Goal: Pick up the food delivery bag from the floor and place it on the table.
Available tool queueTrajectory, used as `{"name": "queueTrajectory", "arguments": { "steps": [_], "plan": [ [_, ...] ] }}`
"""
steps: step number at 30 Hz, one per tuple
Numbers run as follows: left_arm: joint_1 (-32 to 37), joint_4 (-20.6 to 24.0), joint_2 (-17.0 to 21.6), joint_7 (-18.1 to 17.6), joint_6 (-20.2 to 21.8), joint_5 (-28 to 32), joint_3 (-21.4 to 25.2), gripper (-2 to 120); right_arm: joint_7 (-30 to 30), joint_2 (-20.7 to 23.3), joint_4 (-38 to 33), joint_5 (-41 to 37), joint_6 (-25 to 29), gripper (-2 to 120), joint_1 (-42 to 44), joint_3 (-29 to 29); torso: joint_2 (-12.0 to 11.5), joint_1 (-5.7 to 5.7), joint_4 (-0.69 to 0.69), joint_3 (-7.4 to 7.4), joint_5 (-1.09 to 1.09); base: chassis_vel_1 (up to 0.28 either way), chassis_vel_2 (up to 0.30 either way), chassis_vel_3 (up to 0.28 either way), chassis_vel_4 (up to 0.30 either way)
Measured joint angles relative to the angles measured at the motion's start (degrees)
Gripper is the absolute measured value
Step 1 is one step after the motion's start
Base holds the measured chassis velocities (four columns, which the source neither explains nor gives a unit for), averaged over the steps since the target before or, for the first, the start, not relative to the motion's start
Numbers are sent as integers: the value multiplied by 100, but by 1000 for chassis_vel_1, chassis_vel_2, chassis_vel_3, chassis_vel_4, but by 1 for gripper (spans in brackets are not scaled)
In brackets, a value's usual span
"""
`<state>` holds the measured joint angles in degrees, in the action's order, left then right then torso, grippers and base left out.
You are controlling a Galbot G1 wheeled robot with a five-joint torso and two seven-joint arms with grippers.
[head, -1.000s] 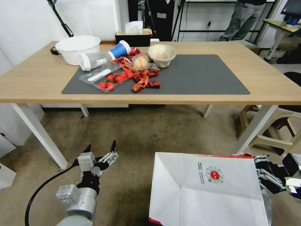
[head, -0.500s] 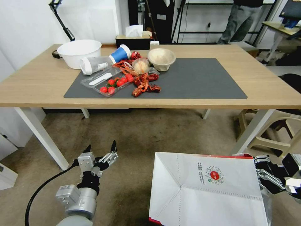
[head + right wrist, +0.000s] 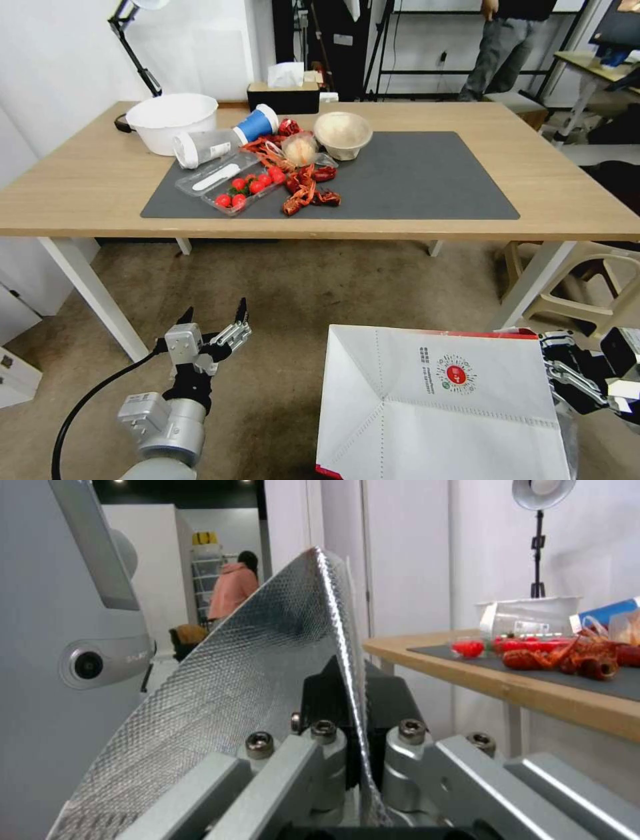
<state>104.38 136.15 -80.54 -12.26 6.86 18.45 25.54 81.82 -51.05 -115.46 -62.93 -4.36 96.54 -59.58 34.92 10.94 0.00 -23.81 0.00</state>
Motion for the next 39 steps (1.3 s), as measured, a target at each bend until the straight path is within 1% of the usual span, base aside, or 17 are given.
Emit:
{"name": "queueTrajectory", "arguments": {
  "steps": [6, 8, 13, 19, 23, 26, 30, 33, 35, 37, 39],
  "plan": [
    [5, 4, -4, -3, 0, -7, -2, 100, -1, -3, 0, -1, 0, 0, 0, -1, 123, 47, 0, -76, 0, 0, 0, 0, 0],
    [7, 5, -4, -3, -1, -6, -5, 100, -4, -8, -4, -1, 0, 0, 0, -2, 199, 78, 0, -121, 0, 0, 0, 0, 0],
    [9, 5, -4, 1, -3, -6, -8, 100, -8, -12, -8, -1, 1, 0, 2, -9, 285, 112, 0, -174, 0, 0, 0, 0, 0],
    [13, 8, -6, 6, -5, -15, -11, 100, -12, -11, -13, -3, 6, 0, 10, -29, 453, 180, 0, -275, 0, 0, 0, 0, 0],
    [16, 8, -7, 10, -8, -26, -12, 100, -16, -12, -12, -3, 9, 0, 10, -30, 519, 205, 0, -315, 0, 0, 0, 0, 0],
    [17, 8, -9, 12, -11, -35, -14, 100, -19, -15, -12, -4, 12, 0, 10, -30, 635, 253, 0, -383, 0, 0, 0, 0, 0],
    [17, 8, -9, 12, -12, -37, -15, 100, -20, -17, -12, -3, 14, 0, 11, -30, 704, 280, 0, -423, 0, 0, 0, 0, 0],
    [17, 8, -9, 12, -14, -40, -15, 100, -23, -16, -12, -4, 18, 0, 12, -31, 807, 323, 0, -484, 0, 0, 0, 0, 0],
    [17, 8, -9, 11, -14, -40, -15, 100, -25, -15, -12, -4, 18, 0, 12, -31, 825, 331, 0, -494, 0, 0, 0, 0, 0],
    [13, 8, -5, 11, -14, -41, -16, 100, -31, -14, -12, -3, 20, 0, 10, -32, 907, 368, 0, -538, 0, 0, 0, 0, 0],
    [13, 8, -4, 11, -14, -41, -16, 100, -32, -14, -12, -4, 21, 0, 10, -32, 931, 379, 0, -550, 0, 0, 0, 0, 0]
  ]
}}
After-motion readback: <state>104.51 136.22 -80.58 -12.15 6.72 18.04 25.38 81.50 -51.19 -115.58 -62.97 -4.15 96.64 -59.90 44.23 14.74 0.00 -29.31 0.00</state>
